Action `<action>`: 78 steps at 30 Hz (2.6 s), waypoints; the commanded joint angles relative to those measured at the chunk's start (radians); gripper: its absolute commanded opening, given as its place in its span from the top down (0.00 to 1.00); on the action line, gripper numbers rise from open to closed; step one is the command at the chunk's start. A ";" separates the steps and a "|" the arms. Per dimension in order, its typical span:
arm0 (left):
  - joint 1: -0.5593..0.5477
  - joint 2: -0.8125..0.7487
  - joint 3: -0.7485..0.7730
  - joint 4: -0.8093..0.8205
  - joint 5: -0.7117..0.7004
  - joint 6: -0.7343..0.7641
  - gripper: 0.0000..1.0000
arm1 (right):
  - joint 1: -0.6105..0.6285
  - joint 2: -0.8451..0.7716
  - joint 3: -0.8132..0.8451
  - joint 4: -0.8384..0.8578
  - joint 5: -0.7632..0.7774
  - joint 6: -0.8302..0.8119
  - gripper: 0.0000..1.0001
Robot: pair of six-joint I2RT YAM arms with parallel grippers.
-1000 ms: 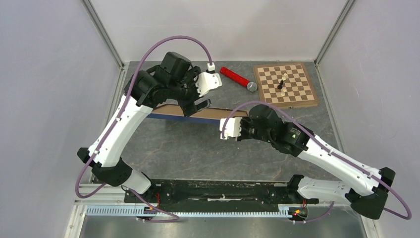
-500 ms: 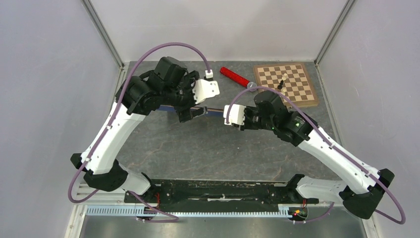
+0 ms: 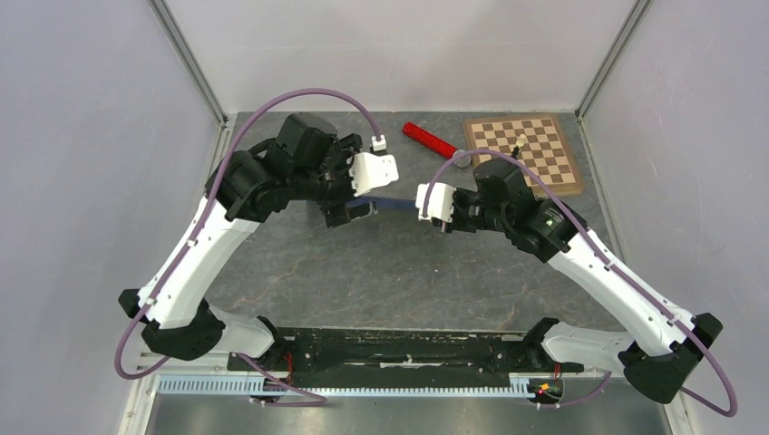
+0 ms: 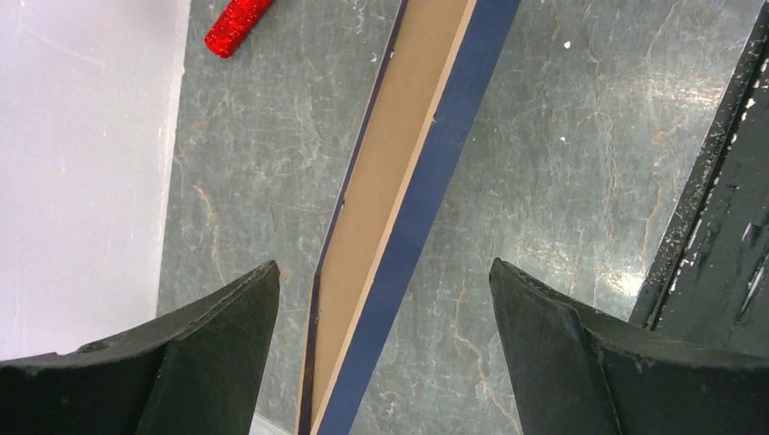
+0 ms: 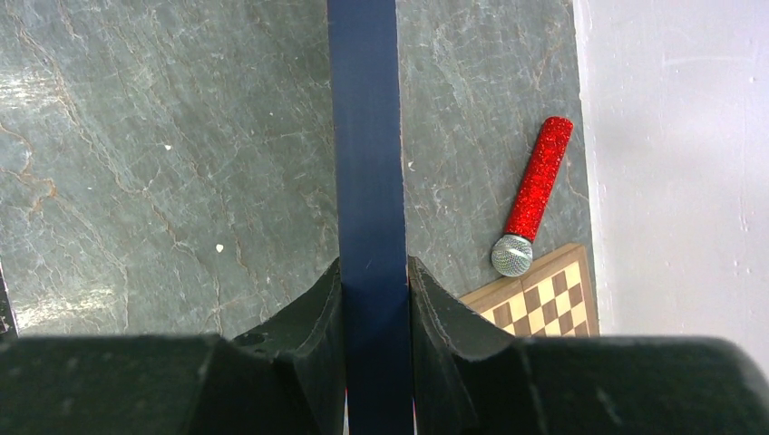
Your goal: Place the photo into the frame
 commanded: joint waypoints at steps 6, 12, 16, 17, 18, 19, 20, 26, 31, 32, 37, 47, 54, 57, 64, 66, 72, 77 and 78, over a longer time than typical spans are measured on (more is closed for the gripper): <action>-0.009 -0.072 -0.066 0.097 0.015 0.106 0.09 | -0.021 -0.027 0.038 0.070 -0.059 0.087 1.00; -0.019 -0.052 -0.097 0.101 0.024 0.174 0.09 | -0.024 -0.011 0.071 0.053 -0.069 0.094 1.00; -0.029 -0.015 -0.119 0.105 0.022 0.192 0.09 | -0.029 -0.011 0.079 0.049 -0.070 0.104 1.00; -0.030 -0.011 -0.126 0.110 0.018 0.194 0.09 | -0.034 -0.011 0.080 0.046 -0.073 0.107 1.00; -0.030 -0.012 -0.139 0.124 0.012 0.201 0.09 | -0.036 -0.011 0.082 0.043 -0.079 0.108 1.00; -0.030 -0.019 -0.157 0.142 0.003 0.214 0.09 | -0.041 -0.015 0.081 0.043 -0.086 0.110 1.00; -0.030 -0.028 -0.183 0.169 -0.002 0.226 0.09 | -0.044 -0.018 0.080 0.043 -0.094 0.111 1.00; -0.030 -0.050 -0.273 0.266 -0.020 0.299 0.08 | -0.072 -0.029 0.072 0.040 -0.143 0.113 1.00; -0.027 -0.036 -0.285 0.290 -0.027 0.327 0.08 | -0.091 -0.031 0.071 0.033 -0.170 0.103 1.00; -0.026 -0.036 -0.285 0.290 -0.027 0.335 0.08 | -0.095 -0.031 0.073 0.029 -0.178 0.098 1.00; -0.018 -0.018 -0.285 0.295 -0.013 0.359 0.08 | -0.114 -0.032 0.079 0.012 -0.212 0.083 1.00; -0.001 0.062 -0.268 0.272 0.004 0.386 0.10 | -0.151 -0.036 0.076 0.006 -0.266 0.063 1.00; 0.011 0.128 -0.209 0.215 0.027 0.386 0.16 | -0.163 -0.046 0.067 0.005 -0.273 0.060 1.00; 0.011 0.144 -0.205 0.216 0.026 0.385 0.20 | -0.169 -0.046 0.062 0.005 -0.275 0.060 1.00; 0.011 0.152 -0.196 0.209 0.026 0.383 0.42 | -0.181 -0.044 0.053 0.005 -0.276 0.057 1.00; 0.011 0.151 -0.189 0.207 0.021 0.383 0.42 | -0.183 -0.044 0.045 0.006 -0.276 0.055 1.00; 0.011 0.151 -0.161 0.198 0.010 0.389 0.31 | -0.189 -0.045 0.031 0.011 -0.284 0.054 1.00; 0.011 0.153 -0.139 0.197 -0.002 0.396 0.30 | -0.193 -0.046 0.027 0.010 -0.285 0.050 1.00; 0.011 0.153 -0.135 0.197 -0.003 0.397 0.31 | -0.193 -0.047 0.025 0.009 -0.285 0.049 1.00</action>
